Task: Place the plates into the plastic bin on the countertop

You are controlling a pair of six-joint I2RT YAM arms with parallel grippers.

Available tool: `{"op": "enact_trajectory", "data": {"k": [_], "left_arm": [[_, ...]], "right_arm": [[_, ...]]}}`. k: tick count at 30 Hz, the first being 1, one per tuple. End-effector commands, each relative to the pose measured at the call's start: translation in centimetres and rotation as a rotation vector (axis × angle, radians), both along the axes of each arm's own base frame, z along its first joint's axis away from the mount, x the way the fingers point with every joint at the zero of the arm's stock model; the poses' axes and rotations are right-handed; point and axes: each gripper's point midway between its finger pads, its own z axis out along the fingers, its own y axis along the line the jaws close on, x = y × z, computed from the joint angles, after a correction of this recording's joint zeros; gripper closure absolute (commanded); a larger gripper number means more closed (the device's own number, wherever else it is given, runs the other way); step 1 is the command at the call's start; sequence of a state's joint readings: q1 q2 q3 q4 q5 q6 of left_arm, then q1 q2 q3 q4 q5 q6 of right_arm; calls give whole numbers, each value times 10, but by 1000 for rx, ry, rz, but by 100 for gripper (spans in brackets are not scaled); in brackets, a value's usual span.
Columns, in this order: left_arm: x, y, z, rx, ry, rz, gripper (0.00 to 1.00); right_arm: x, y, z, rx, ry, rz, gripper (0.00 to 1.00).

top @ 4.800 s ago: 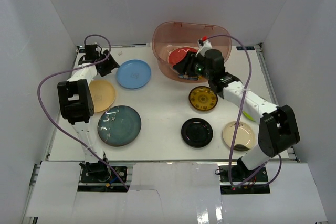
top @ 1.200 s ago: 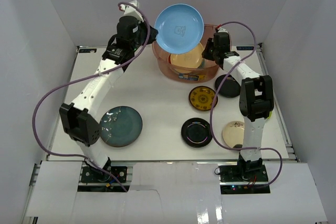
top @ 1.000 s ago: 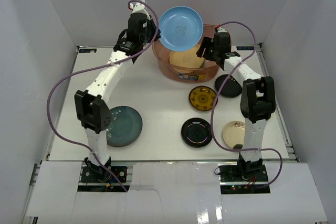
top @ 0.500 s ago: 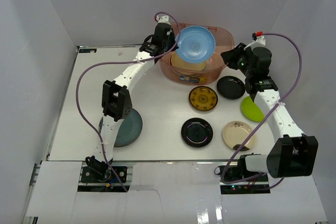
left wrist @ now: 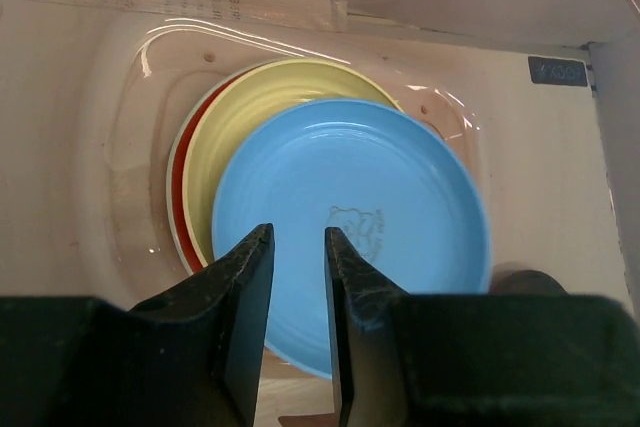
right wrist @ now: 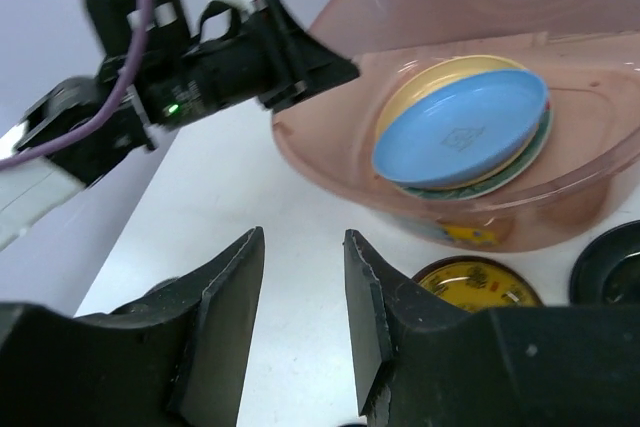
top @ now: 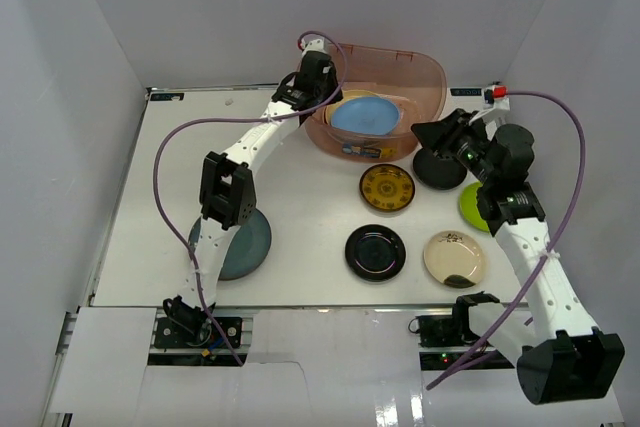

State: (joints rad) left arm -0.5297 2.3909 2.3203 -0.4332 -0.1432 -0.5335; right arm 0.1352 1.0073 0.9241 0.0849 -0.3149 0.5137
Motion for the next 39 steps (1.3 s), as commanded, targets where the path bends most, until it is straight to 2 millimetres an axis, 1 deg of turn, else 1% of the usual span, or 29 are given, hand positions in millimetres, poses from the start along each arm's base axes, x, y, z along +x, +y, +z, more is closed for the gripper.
{"op": "enact_trajectory", "data": {"k": [1,3,6,7,8,9,10,11,12,13,14,15,16,17,18,19,20,21,22,23,24,26,28,29,32,33,34,37,39], "left_arm": [[8,1,25,-36,-53,20,62],[7,-2,34,-52,-69,7,62],[0,-6,69,-93,-124,-35,58],[-8,-4,97,-112,-165,-53,55],[-12,-5,115,-127,-194,-71,53],[-20,-6,131,-142,-217,-104,50],[-35,-1,166,-159,-266,-125,46],[-45,3,181,-151,-292,-147,43],[-55,9,195,-151,-314,-153,40],[-68,8,179,-133,-275,-198,38],[-97,22,224,-150,-361,-217,29],[-111,30,228,-144,-374,-229,25],[-126,37,230,-138,-384,-244,21],[-138,44,186,-93,-309,-252,16],[-169,64,221,-104,-400,-252,9],[-183,75,217,-94,-405,-239,6],[-195,85,172,-54,-330,-231,4],[-221,102,192,-75,-390,-221,2],[-233,111,183,-68,-382,-211,2],[-243,120,150,-40,-327,-203,2],[-263,136,163,-55,-370,-176,2],[-280,153,149,-38,-357,-143,2],[-302,168,140,-29,-370,-135,2],[-308,174,123,-8,-341,-127,2],[-327,193,121,6,-379,-101,2],[-329,199,108,20,-363,-77,2],[-334,204,111,12,-385,-65,2],[-336,212,92,16,-362,-25,2],[-336,216,86,22,-353,-6,2]], "right_arm": [[-25,17,-5,1,-11,99,56],[-31,26,-17,-6,14,130,56],[-35,47,-39,-37,64,187,57],[-37,55,-43,-50,75,211,58],[-48,79,-47,-67,79,280,59],[-49,90,-48,-86,76,280,59],[-48,105,-61,-113,104,307,59],[-63,130,-65,-119,113,382,59],[-64,145,-80,-123,152,413,59],[-65,160,-81,-88,150,429,59],[-78,180,-89,-81,166,473,58],[-75,191,-109,-93,211,464,53],[-77,202,-116,-90,224,472,50],[-87,221,-119,-71,237,500,46],[-86,233,-145,-97,291,493,38],[-89,245,-151,-98,306,504,35],[-100,260,-160,-87,341,530,32],[-103,273,-184,-94,397,552,29],[-108,283,-193,-82,429,575,28],[-121,298,-196,-47,468,613,27],[-123,309,-217,-44,512,626,27],[-134,328,-228,-19,561,670,28],[-140,339,-254,8,642,667,30],[-146,341,-272,20,706,651,33],[-151,352,-280,109,750,664,39],[-151,355,-294,147,817,640,46],[-150,360,-293,185,820,643,51],[-144,371,-305,223,860,596,72],[-135,371,-295,239,828,556,92]]}}
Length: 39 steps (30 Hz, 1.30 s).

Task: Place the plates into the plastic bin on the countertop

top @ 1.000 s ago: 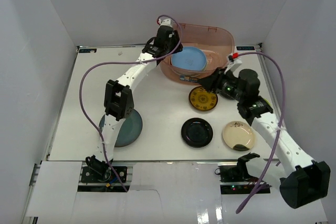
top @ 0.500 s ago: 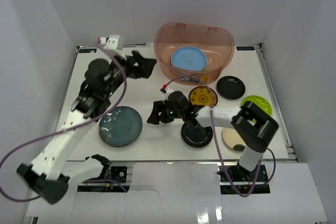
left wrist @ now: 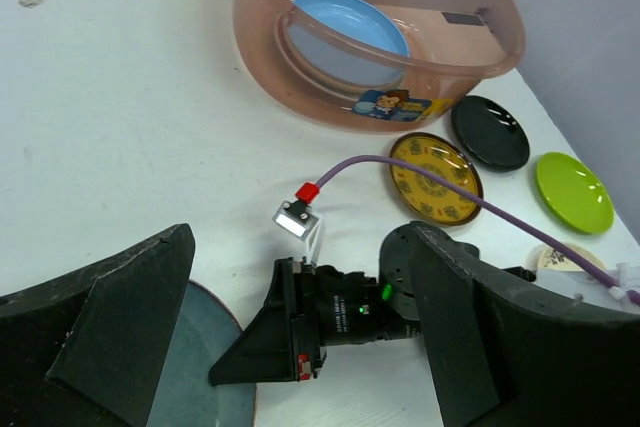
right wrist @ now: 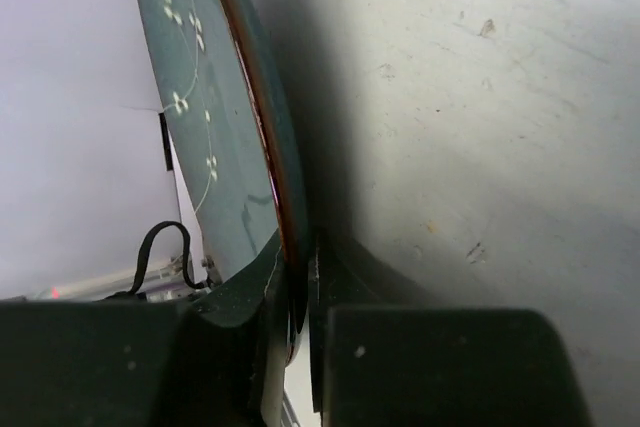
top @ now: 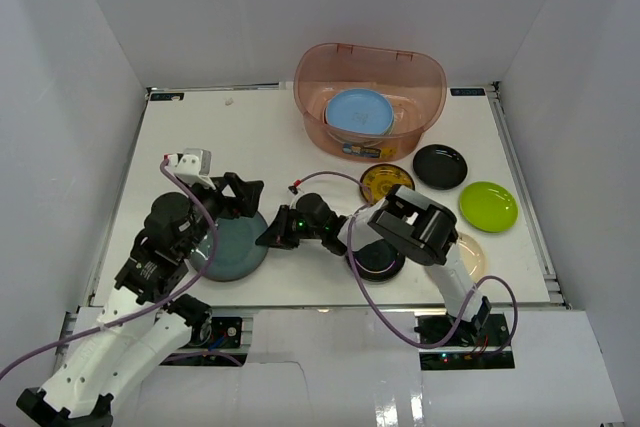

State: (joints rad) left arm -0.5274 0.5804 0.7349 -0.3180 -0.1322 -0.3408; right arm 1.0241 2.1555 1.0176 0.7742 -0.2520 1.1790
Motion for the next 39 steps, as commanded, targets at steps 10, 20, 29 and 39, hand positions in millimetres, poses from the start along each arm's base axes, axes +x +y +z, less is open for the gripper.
{"op": "enact_trajectory", "data": {"k": [10,20,29,39], "left_arm": [[-10,26,31,-60,-101,106,2],[-21,-23,18,-114,-24,-96,2],[-30,-103,-61,-85,355,-427,2],[-54,-145,-155,-64,716,-598,2]], "right_arm": [[87,-76,181,68,-408,-258,92],[230,-239,303,133,-547,-541,92],[341,-309,268,-125,-543,-639,92],[370,-308,205,-213,-411,-590,92]]}}
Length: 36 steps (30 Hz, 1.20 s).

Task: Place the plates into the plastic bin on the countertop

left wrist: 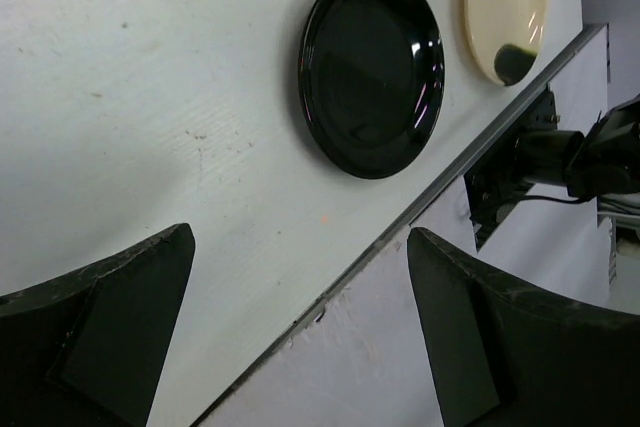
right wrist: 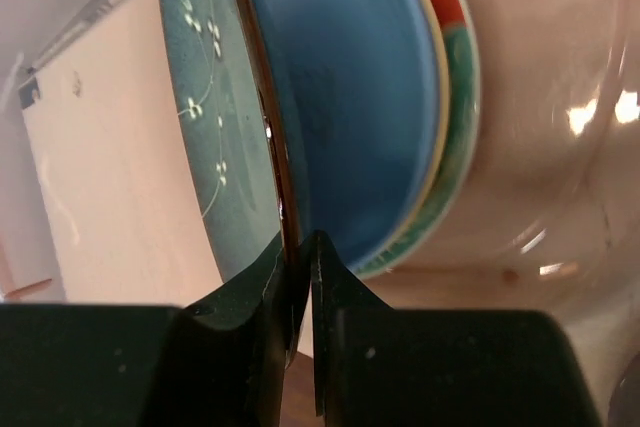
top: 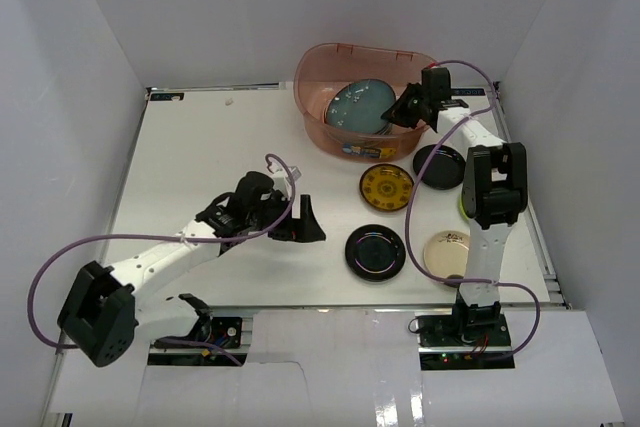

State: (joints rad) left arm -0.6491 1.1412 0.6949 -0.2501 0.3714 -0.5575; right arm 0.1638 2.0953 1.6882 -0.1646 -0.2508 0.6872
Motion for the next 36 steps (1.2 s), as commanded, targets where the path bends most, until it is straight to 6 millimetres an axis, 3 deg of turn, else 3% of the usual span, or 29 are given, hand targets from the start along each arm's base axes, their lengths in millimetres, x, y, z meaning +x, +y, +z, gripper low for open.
{"op": "enact_trajectory", "data": {"k": [1,3,4,6,7,9,10,13,15,16,20,21,23,24,25,26,27,28,31,32,33,36], "left_arm": [[-20,-21,-7,-49,67,-104,2],[-23,-28,-22,-30,108,-119,2],[-29,-33,-25,-26,117,-139,2],[-32,-39,-30,-19,130,-152,2],[-35,-45,-36,-13,143,-161,2],[-34,-52,-37,-13,136,-159,2],[-37,-56,-39,-9,137,-168,2],[-35,-65,-47,8,140,-155,3],[-31,-70,-54,18,146,-137,4],[-32,-74,-56,23,145,-136,5],[-29,-79,-77,58,185,-118,10],[-28,-80,-79,59,192,-116,11],[-27,-85,-80,61,197,-119,12],[-25,-90,-81,53,190,-119,15],[-23,-92,-81,52,184,-116,16],[-21,-96,-79,48,177,-117,17],[-20,-98,-84,57,183,-117,19],[-20,-99,-85,59,183,-118,21],[-19,-102,-94,73,192,-119,27],[-18,-102,-97,80,193,-116,29],[-16,-103,-99,81,191,-114,30],[-14,-102,-112,110,198,-105,49]], "right_arm": [[17,16,90,66,-232,75,90],[14,17,79,43,-192,90,83],[15,15,71,23,-175,87,67],[16,13,73,-29,-182,92,49],[15,7,69,-64,-162,73,35],[16,2,78,-124,-184,72,24],[18,-5,81,-166,-190,48,12],[16,-19,93,-278,-207,22,2],[10,-24,90,-311,-202,23,2],[4,-27,104,-324,-231,22,2],[-29,-32,126,-331,-304,23,8],[-55,-36,123,-329,-304,27,16],[-80,-39,121,-302,-324,13,32],[-98,-42,153,-267,-427,-10,50],[-120,-45,107,-267,-349,0,60],[-133,-47,101,-240,-348,-18,70],[-149,-51,112,-221,-397,-41,81],[-170,-53,68,-219,-316,-32,82],[-198,-54,47,-164,-303,-43,81],[-213,-55,19,-161,-247,-37,77],[-219,-55,13,-141,-234,-43,62],[-230,-51,-12,-96,-180,-35,35]]}}
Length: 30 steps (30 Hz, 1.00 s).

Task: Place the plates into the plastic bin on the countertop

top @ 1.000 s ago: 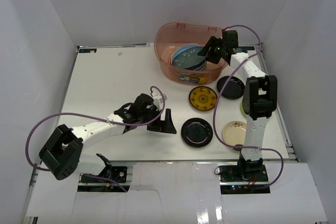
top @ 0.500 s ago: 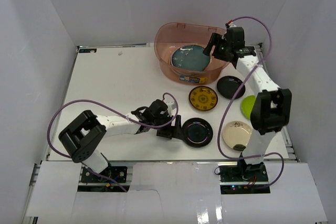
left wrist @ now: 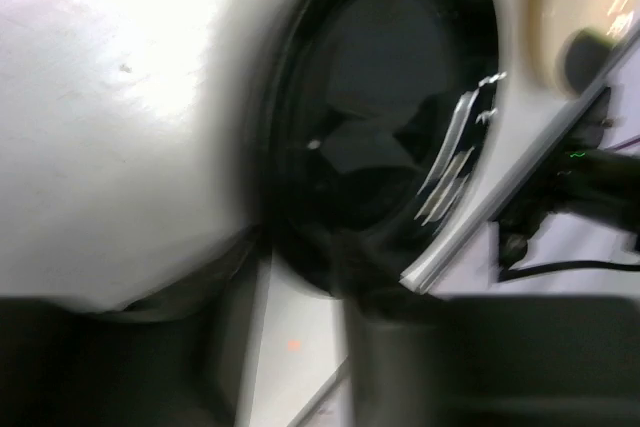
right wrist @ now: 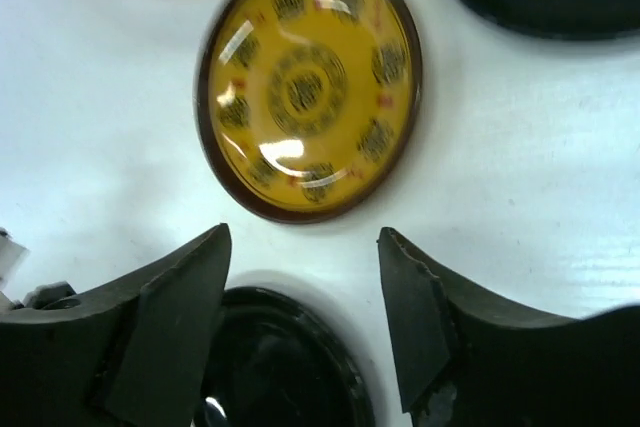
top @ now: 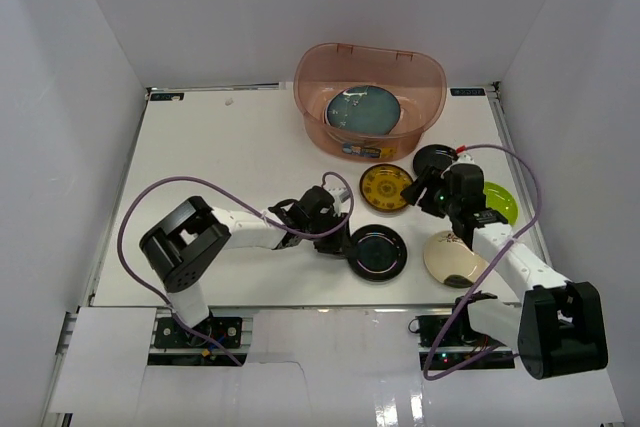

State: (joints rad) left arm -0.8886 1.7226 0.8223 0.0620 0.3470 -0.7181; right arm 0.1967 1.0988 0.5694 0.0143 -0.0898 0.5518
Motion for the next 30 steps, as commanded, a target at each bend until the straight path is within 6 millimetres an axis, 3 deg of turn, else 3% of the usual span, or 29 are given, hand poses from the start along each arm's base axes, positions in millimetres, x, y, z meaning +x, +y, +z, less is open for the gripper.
{"op": "enact_trajectory", "data": {"k": [1,5,10,14,18,20,21,22,23,24,26,27,28,29,30], "left_arm": [[4,2,-16,55,-14,10,66],[8,11,-22,98,-30,39,100],[8,32,-20,164,-71,76,100],[4,52,12,170,-122,96,100],[30,62,95,75,-272,189,100],[55,68,135,33,-332,258,100],[65,69,149,16,-356,279,100],[78,72,157,17,-379,293,100],[101,78,182,-19,-403,339,100],[111,78,193,-45,-403,345,100],[135,74,208,-95,-400,349,100],[149,69,239,-137,-450,359,100],[161,62,237,-129,-451,357,100],[172,60,248,-146,-466,361,100],[185,54,283,-192,-525,371,100]], "right_arm": [[9,8,8,97,-59,-2,32],[14,8,-15,132,7,-18,30],[19,-1,-39,167,52,-82,30],[23,1,-61,183,110,-93,32],[23,3,-74,200,137,-96,38],[22,4,-81,206,151,-93,45],[22,6,-83,217,159,-94,60],[23,7,-82,223,155,-91,67],[21,8,-85,226,166,-88,76],[20,8,-84,234,166,-91,90],[13,8,-81,247,143,-91,92],[11,9,-77,253,131,-84,92],[6,9,-77,252,133,-76,92],[1,11,-70,256,116,-58,92],[-4,12,-68,256,110,-43,92]]}}
